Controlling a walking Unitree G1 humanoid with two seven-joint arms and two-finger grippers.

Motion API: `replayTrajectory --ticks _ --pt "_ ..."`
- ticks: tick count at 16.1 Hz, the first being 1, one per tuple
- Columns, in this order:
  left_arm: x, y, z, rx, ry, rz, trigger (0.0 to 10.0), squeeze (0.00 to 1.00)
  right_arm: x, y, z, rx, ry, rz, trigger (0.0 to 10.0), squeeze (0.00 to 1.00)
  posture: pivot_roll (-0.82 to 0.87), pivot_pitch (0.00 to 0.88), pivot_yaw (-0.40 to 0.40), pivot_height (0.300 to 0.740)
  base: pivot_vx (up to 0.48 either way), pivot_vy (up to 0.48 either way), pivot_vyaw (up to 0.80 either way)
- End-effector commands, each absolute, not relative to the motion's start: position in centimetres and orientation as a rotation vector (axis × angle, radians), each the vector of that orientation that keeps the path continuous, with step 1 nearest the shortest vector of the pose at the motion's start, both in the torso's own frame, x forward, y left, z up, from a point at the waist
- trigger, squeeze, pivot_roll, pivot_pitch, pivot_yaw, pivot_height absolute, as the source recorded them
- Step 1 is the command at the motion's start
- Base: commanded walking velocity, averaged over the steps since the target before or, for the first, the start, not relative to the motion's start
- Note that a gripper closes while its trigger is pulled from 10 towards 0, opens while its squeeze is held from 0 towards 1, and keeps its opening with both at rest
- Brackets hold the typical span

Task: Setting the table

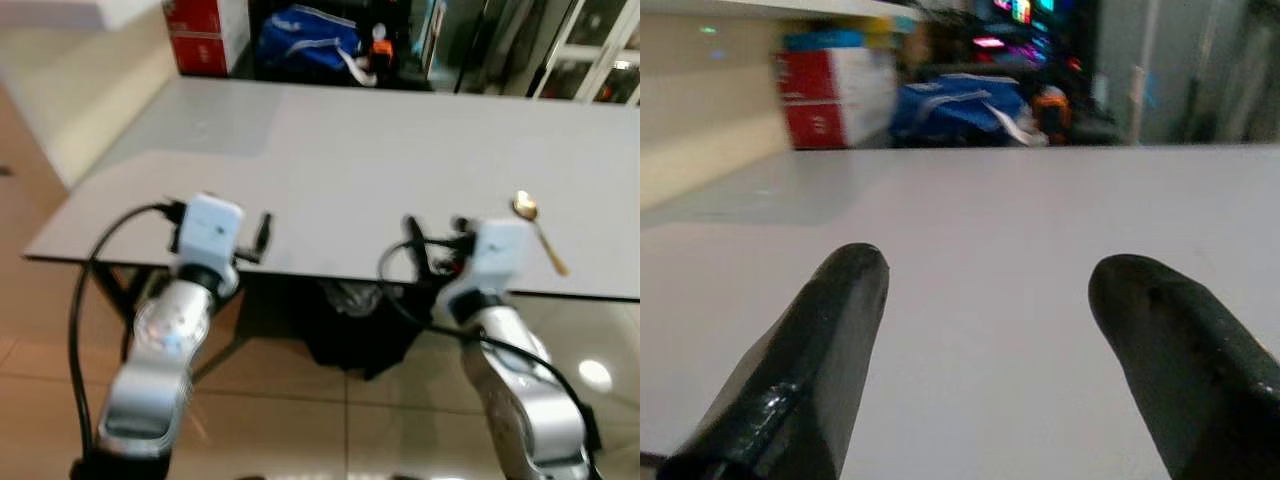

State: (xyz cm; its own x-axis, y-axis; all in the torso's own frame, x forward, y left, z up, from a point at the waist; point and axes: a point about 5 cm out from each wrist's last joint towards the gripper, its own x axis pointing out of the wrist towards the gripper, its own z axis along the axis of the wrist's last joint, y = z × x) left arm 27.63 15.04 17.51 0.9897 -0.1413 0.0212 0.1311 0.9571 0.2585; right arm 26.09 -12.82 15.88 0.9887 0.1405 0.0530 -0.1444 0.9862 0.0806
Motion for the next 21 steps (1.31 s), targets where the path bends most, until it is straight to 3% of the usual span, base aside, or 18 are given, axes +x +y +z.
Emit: replayTrajectory --ticks 1,2,3,11,15,21 --pt "28.0 14.5 17.9 0.256 -0.052 -0.148 10.0 1.00 26.4 -13.5 15.6 0.045 -0.026 0.115 10.0 0.48 0.06 0.000 -0.022 0.740 0.000 0.480 0.00" --pt "28.0 14.6 17.9 0.275 -0.051 -0.147 10.0 0.67 26.8 -13.5 15.5 0.051 -0.026 0.117 10.0 0.00 0.06 0.000 -0.034 0.740 0.000 0.480 0.00" --pt "27.9 14.6 18.0 0.287 -0.057 -0.144 10.0 0.00 27.0 -13.5 15.7 0.059 -0.035 0.116 10.0 0.00 0.07 0.000 -0.042 0.740 0.000 0.480 0.00" --pt "28.4 14.5 18.4 0.321 -0.078 -0.112 10.0 0.00 28.8 -13.4 15.9 0.051 -0.023 0.112 10.0 0.00 0.07 0.000 -0.058 0.740 0.000 0.480 -0.27" --pt "28.6 14.7 18.5 0.319 -0.086 -0.091 10.0 0.00 29.5 -13.8 15.9 -0.025 -0.026 0.021 10.0 0.00 0.06 0.000 -0.062 0.740 0.000 0.480 -0.79" --pt "28.8 14.8 19.1 0.321 -0.111 -0.078 10.0 0.00 29.1 -12.4 17.0 0.105 -0.083 0.169 10.0 0.00 0.06 0.000 -0.064 0.740 0.000 0.480 -0.07"
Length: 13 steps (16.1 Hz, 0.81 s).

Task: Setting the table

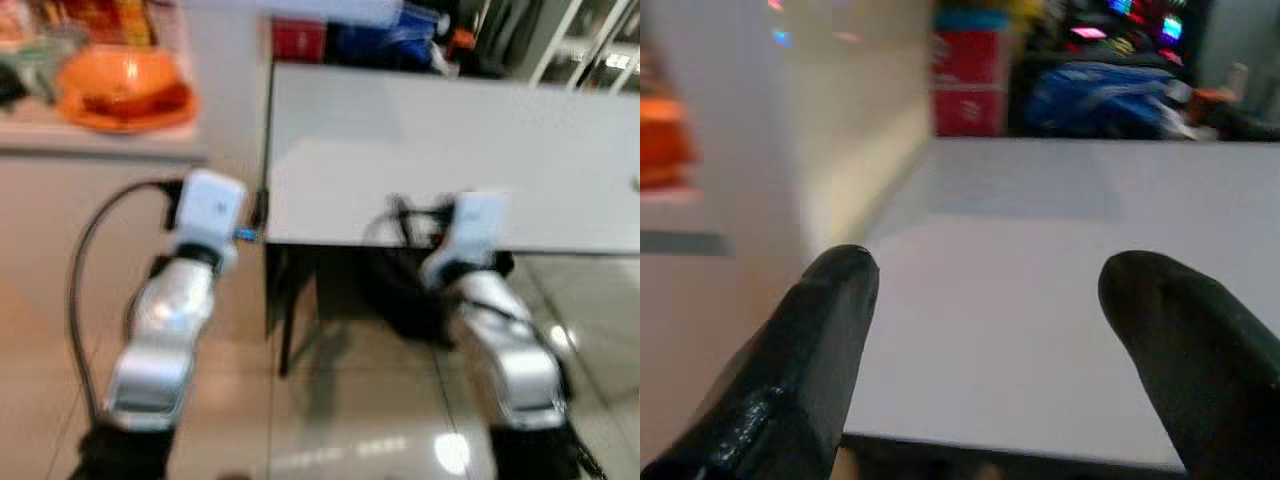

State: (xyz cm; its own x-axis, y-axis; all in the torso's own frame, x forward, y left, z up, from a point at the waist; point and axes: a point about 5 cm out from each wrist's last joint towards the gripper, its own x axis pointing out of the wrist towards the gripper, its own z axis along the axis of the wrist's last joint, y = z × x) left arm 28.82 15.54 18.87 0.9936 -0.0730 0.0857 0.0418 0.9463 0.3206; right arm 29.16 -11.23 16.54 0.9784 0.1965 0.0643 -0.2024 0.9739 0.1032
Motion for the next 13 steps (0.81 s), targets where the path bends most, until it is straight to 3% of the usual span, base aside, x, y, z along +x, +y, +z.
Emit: replayTrajectory --ticks 1,3,7,9,13 --pt "28.9 14.8 19.1 0.322 -0.113 -0.076 10.0 0.00 29.2 -12.3 17.0 0.075 -0.084 0.170 10.0 0.00 0.06 0.000 -0.064 0.740 0.000 0.480 0.00" --pt "29.0 14.8 19.4 0.328 -0.121 -0.075 10.0 0.00 29.3 -12.2 17.2 0.038 -0.103 0.182 10.0 0.00 0.06 0.000 -0.063 0.740 0.000 0.480 0.00" --pt "29.1 14.7 20.5 0.347 -0.162 -0.085 10.0 0.00 29.2 -12.9 17.9 0.087 -0.147 0.148 10.0 0.00 0.06 0.000 -0.057 0.740 0.000 0.480 0.62" --pt "29.4 14.5 20.6 0.336 -0.165 -0.093 10.0 0.00 29.1 -13.4 18.0 0.173 -0.157 0.105 10.0 0.00 0.05 0.000 -0.042 0.740 0.000 0.480 0.00" --pt "29.4 14.1 20.4 0.315 -0.161 -0.107 10.0 0.00 28.9 -14.2 18.5 0.133 -0.192 0.064 10.0 0.00 0.04 0.000 -0.035 0.740 0.000 0.480 0.00"
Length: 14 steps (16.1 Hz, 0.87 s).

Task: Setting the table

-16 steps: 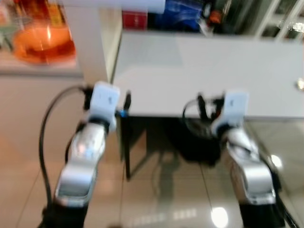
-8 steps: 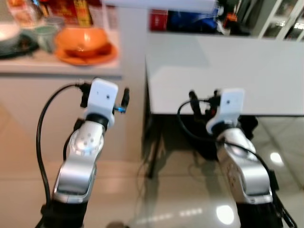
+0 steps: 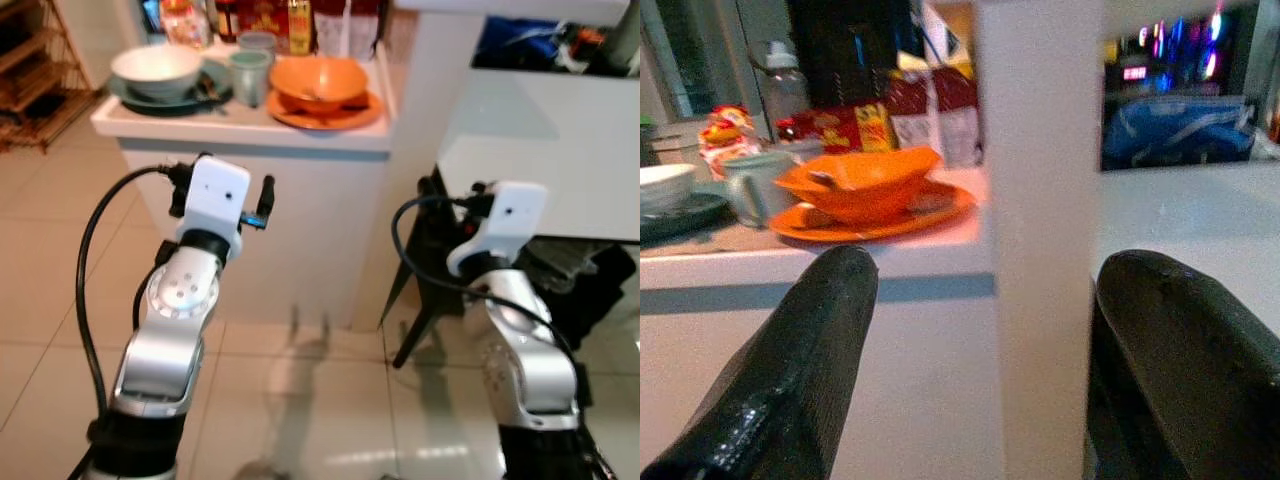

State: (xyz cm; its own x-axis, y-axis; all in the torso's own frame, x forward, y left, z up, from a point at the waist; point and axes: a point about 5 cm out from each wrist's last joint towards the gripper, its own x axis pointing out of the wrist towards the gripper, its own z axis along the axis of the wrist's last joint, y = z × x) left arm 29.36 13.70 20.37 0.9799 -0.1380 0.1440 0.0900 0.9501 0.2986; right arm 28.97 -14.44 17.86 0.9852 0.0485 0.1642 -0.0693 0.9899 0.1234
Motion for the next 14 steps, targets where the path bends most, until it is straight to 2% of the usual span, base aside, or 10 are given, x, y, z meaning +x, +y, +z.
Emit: replayTrajectory --ticks 1,3,6,8,14 --pt "29.35 14.16 20.45 0.270 -0.160 -0.107 10.0 0.00 28.87 -14.34 18.60 0.140 -0.194 0.060 10.0 0.00 0.04 0.000 -0.036 0.740 0.000 0.000 0.00" --pt "29.28 14.22 20.64 0.220 -0.159 -0.103 10.0 0.00 28.94 -14.46 18.75 0.107 -0.185 0.071 10.0 0.00 0.04 0.000 -0.037 0.740 0.000 0.000 0.00" --pt "29.11 14.13 20.64 0.250 -0.170 -0.127 10.0 0.00 29.02 -14.51 19.30 0.067 -0.196 0.085 10.0 0.00 0.05 0.000 -0.042 0.740 0.000 0.000 0.00" --pt "28.94 14.02 20.74 0.239 -0.176 -0.136 10.0 0.00 29.13 -14.60 19.37 0.106 -0.184 0.091 10.0 0.00 0.05 0.000 -0.051 0.740 0.334 0.000 -0.34" --pt "28.63 13.91 20.51 0.245 -0.177 -0.137 10.0 0.00 29.40 -14.47 19.29 0.094 -0.179 0.124 10.0 0.00 0.06 0.000 -0.066 0.740 0.406 0.000 0.00"
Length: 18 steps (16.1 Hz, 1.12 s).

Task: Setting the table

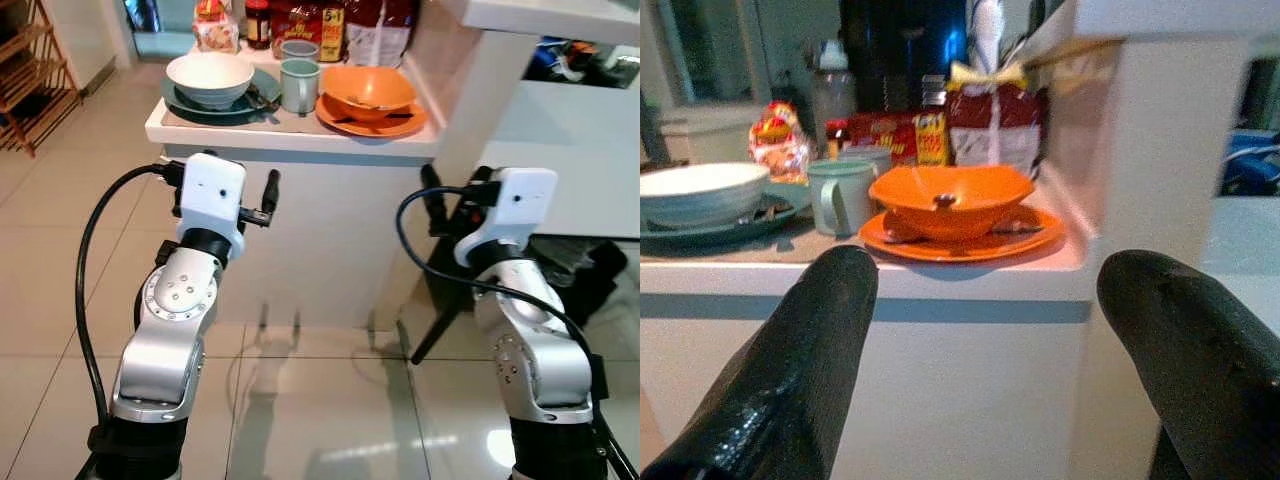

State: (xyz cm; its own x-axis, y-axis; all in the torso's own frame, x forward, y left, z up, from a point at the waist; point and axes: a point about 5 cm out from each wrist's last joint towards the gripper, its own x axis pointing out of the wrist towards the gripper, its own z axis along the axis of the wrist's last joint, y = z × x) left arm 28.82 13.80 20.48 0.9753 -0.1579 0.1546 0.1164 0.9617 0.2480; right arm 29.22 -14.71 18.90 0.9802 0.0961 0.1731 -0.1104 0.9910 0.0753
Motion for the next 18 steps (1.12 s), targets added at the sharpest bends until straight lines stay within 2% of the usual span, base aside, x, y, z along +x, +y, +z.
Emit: replayTrajectory --ticks 1,8,10,13,18 --pt "28.6 13.9 20.5 0.245 -0.179 -0.134 10.0 0.00 29.4 -14.5 19.3 0.090 -0.177 0.127 10.0 0.00 0.06 0.000 -0.066 0.740 0.416 0.000 0.00" --pt "28.4 13.5 20.3 0.247 -0.176 -0.150 10.0 0.00 29.4 -14.6 19.4 0.065 -0.187 0.127 10.0 0.00 0.05 0.000 -0.070 0.740 0.413 0.000 0.00" --pt "28.4 13.5 20.4 0.252 -0.178 -0.147 10.0 0.00 29.2 -14.2 19.3 0.101 -0.186 0.176 10.0 0.00 0.05 0.000 -0.071 0.740 0.416 0.000 0.00" --pt "28.3 13.6 20.3 0.265 -0.173 -0.147 10.0 0.00 29.1 -13.6 19.3 0.052 -0.201 0.191 10.0 0.00 0.06 0.000 -0.075 0.740 0.404 0.000 0.00" --pt "27.9 12.4 20.4 0.237 -0.187 -0.253 10.0 0.00 28.9 -15.2 19.5 0.131 -0.272 0.070 10.0 0.00 0.06 0.000 -0.068 0.740 0.060 0.000 0.00"
